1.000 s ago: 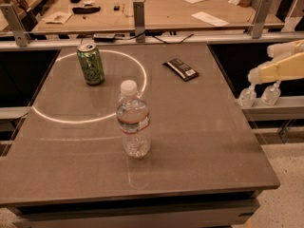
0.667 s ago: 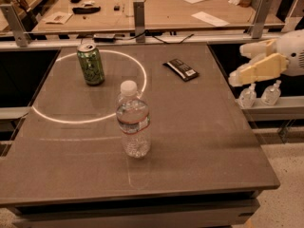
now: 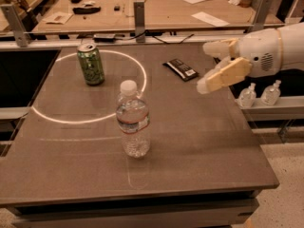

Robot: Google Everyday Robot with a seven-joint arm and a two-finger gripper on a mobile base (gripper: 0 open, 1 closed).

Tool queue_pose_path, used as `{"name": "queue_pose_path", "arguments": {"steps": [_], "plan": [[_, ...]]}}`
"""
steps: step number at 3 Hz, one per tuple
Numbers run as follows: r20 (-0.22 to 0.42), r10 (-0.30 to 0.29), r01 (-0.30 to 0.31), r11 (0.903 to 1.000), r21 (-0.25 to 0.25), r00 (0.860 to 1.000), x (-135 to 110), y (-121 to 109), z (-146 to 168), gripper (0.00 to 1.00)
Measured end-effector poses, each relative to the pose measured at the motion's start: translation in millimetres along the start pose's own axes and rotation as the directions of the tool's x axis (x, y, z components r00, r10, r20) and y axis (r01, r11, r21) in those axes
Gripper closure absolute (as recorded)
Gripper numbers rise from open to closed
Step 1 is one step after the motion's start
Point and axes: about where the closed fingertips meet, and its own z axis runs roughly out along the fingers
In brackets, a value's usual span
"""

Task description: Knock green can over

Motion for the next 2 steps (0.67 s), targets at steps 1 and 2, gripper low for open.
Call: {"name": "queue_pose_path", "arguments": {"steps": [1,2], "plan": [[0.087,-0.058,0.059,0.9983,-0.006,0.994,-19,11,40,0.0],[0.122,-0.087,0.083,0.9959,0.037,0.989,-29,9,65,0.0]]}}
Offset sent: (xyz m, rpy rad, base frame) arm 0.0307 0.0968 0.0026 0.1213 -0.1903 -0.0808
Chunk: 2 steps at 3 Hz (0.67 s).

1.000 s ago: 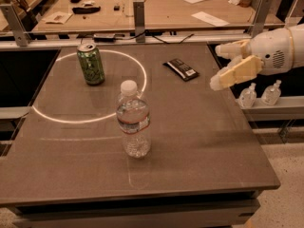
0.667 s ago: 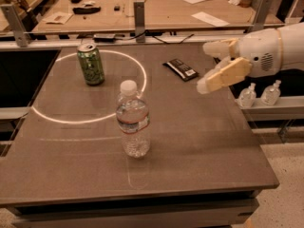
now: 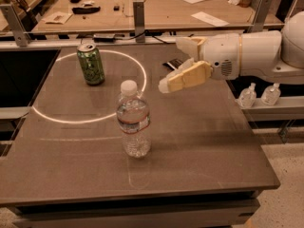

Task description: Knock green can over

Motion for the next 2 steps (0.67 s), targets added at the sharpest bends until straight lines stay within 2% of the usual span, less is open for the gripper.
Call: {"name": "queue_pose_path", "arguments": {"steps": [1,2], "plan": [[0.006,-0.009,0.008,0.9971,0.076,1.0,-2,-11,16,0.0],[-0.024,0.009,-0.005,0.9832,0.183,1.0,-1,-24,28,0.0]]}}
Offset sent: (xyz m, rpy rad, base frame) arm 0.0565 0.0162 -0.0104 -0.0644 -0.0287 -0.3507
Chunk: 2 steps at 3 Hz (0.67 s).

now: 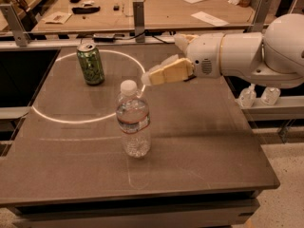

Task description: Knock green can over

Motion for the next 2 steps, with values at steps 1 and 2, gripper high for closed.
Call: {"name": "queue_pose_path", "arguments": {"steps": [1,2], "plan": [[-0.048,0.043,-0.039,0.997,0.067,0.998,-1.8,-9.8,26.6,0.0],[-0.048,0.041,-0.038,0.9971,0.067,0.998,-2.2,-9.4,26.9,0.0]]}}
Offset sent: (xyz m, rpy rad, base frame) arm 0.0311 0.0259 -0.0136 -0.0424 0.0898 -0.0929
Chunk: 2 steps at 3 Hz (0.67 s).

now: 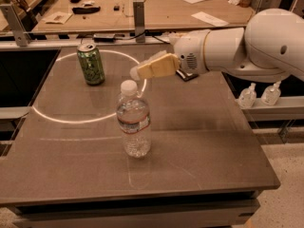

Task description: Knock green can over

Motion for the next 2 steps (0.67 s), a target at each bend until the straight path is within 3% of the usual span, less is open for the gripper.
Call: {"name": "queue_pose_path", "arguments": {"steps": [1,2], "plan": [[0.025,-0.055,0.054,0.9982,0.023,0.998,-2,-2,22,0.0],[0.053,-0.137,0.136,0.9905,0.018,0.989,-4,-10,65,0.0]]}}
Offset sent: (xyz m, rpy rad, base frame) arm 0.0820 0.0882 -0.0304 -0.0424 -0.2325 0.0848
